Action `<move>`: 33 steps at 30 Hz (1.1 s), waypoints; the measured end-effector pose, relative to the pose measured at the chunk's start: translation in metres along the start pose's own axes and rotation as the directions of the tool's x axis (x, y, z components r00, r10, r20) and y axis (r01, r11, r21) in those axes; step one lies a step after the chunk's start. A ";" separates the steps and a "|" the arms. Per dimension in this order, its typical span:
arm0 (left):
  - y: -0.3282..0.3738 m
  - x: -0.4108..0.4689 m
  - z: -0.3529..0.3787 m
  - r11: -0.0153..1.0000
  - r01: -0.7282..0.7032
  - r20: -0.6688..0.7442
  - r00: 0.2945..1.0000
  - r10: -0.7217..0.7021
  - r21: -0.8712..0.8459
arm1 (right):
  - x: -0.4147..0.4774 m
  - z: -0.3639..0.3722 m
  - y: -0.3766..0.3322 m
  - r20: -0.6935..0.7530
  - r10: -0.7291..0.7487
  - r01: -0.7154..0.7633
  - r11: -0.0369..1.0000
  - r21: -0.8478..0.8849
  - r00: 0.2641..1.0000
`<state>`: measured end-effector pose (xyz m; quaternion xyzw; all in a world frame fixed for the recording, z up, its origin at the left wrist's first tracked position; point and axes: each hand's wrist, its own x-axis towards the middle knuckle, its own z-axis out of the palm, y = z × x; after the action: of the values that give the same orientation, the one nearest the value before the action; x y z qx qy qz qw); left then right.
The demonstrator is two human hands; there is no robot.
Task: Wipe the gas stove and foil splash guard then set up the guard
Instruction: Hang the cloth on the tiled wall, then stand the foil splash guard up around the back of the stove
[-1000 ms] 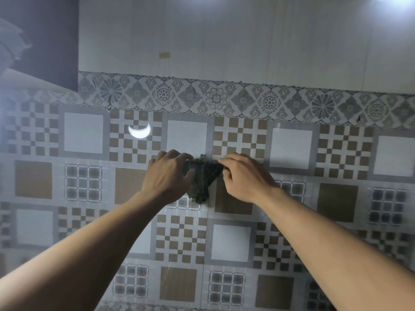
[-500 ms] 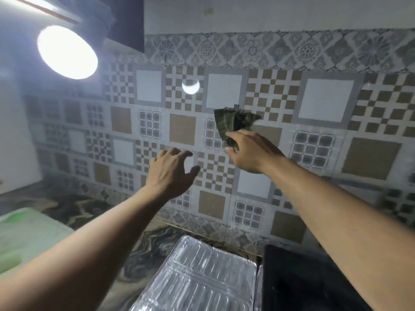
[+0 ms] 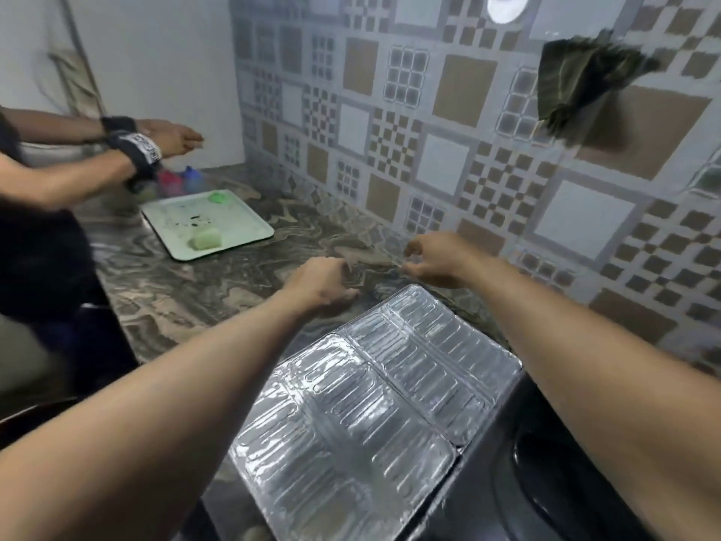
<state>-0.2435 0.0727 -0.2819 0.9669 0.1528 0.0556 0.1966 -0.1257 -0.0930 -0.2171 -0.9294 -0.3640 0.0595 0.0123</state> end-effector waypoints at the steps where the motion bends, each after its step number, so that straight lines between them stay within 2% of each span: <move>1: -0.008 -0.002 0.008 1.000 0.031 0.023 0.999 -0.031 0.005 | 0.010 0.011 -0.003 0.036 -0.008 0.008 1.000 -0.002 0.999; 8: -0.046 -0.007 0.062 0.977 0.207 0.149 0.969 -0.198 -0.047 | 0.063 0.086 -0.014 0.196 -0.120 0.127 0.992 -0.024 0.973; 11: -0.056 0.000 0.087 0.964 0.260 0.178 0.953 -0.247 -0.053 | 0.082 0.115 -0.015 0.267 -0.113 0.120 0.993 -0.008 0.957; 15: -0.065 0.009 0.113 0.953 0.301 0.196 0.933 -0.302 0.035 | 0.102 0.149 -0.010 0.320 -0.110 0.108 0.994 0.025 0.941; 23: -0.071 0.011 0.135 0.905 0.339 0.249 0.882 -0.401 0.257 | 0.123 0.176 -0.006 0.384 -0.168 0.162 0.986 0.049 0.908; 33: -0.079 0.018 0.143 0.887 0.425 0.266 0.847 -0.461 0.181 | 0.127 0.197 -0.005 0.384 -0.193 0.215 0.976 -0.016 0.903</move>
<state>-0.2238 0.0959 -0.4434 0.9120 0.3430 -0.1485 0.1691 -0.0603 -0.0070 -0.4255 -0.8569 -0.4562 0.2266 -0.0794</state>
